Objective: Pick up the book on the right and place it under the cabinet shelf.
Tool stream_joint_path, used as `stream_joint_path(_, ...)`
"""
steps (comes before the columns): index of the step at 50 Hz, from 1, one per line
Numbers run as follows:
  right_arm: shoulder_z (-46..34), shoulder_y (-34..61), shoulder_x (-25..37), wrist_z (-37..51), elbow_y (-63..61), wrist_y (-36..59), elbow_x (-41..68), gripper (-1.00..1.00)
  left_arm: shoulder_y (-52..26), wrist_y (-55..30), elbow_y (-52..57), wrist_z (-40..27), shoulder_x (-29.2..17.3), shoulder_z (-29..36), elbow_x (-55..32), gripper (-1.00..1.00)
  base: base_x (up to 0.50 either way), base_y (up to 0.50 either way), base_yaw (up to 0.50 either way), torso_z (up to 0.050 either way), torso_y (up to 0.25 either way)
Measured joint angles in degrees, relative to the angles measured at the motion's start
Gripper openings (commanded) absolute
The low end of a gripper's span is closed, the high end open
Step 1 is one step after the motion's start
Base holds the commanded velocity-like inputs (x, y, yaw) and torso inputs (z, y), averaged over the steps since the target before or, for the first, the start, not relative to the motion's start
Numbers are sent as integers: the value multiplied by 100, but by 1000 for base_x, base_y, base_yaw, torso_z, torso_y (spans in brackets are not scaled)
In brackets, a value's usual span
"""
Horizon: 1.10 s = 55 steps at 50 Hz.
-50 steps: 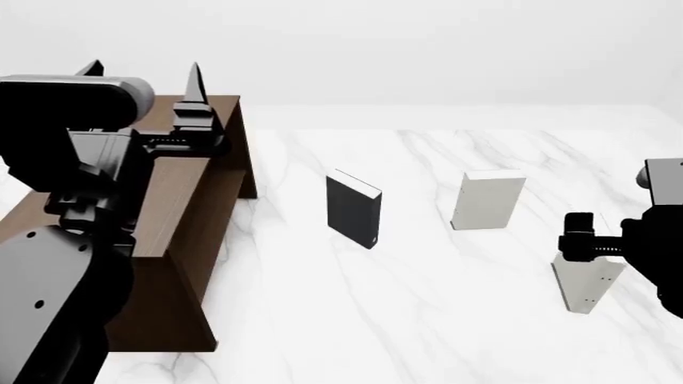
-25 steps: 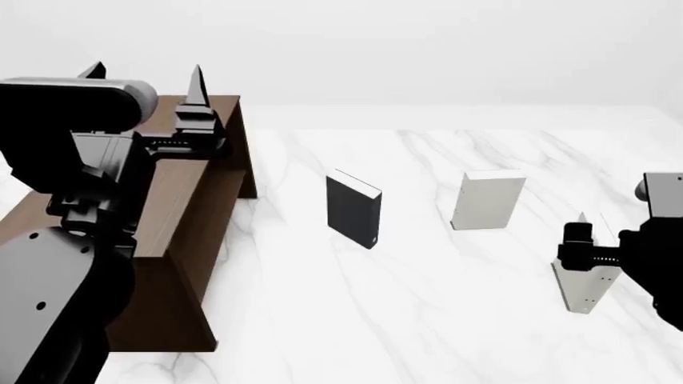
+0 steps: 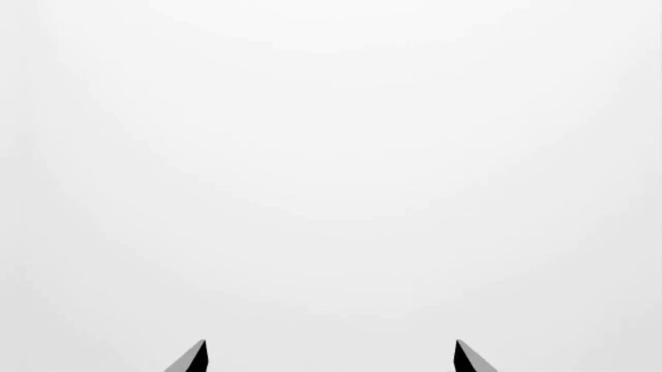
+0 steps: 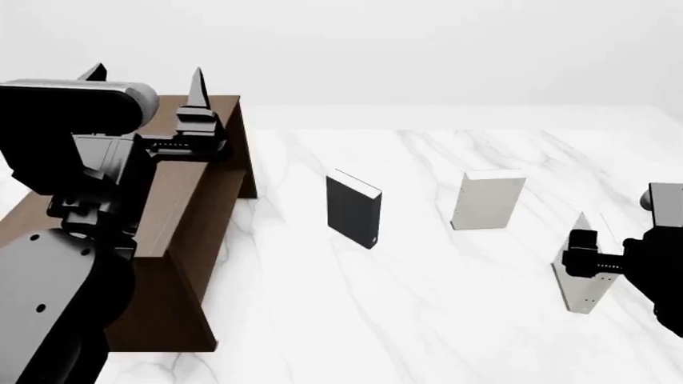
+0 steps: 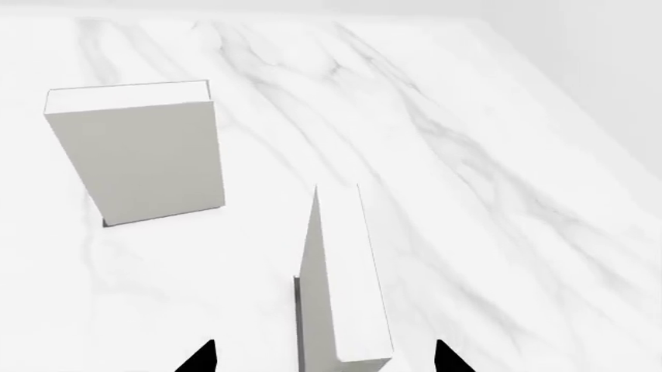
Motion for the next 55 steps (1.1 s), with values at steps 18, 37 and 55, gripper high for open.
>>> stream_joint_path(18, -49, -47, -75, -82, 236, -146, -97, 100, 19, 24, 2, -28, -38, 6, -40, 100, 0, 0, 0, 0, 0)
stream_joint_path(37, -339, 436, -272, -317, 774, -242, -416, 100, 51, 68, -18, -59, -75, 28, -59, 100, 0, 0, 0, 0, 0)
stream_joint_path(55, -604, 727, -493, -548, 1440, -432, -735, 100, 20, 41, -1, -99, -122, 26, -108, 100, 0, 0, 0, 0, 0)
